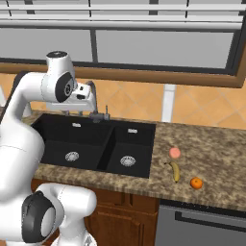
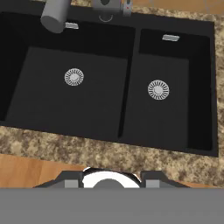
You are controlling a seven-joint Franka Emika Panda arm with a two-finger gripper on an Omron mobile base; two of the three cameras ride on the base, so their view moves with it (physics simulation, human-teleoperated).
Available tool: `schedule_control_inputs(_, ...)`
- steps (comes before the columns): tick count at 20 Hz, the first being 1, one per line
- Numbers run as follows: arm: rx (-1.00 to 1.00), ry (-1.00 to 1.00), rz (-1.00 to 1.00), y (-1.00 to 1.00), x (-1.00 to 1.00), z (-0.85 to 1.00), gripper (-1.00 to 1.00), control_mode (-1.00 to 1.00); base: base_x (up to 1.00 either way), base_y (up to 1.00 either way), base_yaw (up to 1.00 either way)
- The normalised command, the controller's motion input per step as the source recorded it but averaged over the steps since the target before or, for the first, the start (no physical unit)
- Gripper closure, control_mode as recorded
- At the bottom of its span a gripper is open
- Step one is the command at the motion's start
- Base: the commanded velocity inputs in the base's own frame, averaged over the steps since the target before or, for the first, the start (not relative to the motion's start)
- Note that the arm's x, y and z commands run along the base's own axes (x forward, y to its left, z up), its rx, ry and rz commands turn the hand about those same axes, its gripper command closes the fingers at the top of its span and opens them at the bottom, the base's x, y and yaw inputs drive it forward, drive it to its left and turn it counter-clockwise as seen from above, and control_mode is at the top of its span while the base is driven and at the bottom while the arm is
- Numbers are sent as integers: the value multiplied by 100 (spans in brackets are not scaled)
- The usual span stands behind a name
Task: Put the colander in the sink, put the tangerine, banana, peach in the colander, and turn on the sink faucet and pour water over the colander.
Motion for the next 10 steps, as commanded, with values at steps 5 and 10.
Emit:
schedule_control_inputs(5, 0, -9, 0, 16, -33, 0, -100, -100, 0, 0, 0)
schedule_control_inputs(10, 0, -6, 0, 57, -60, -1, -100, -100, 0, 0, 0)
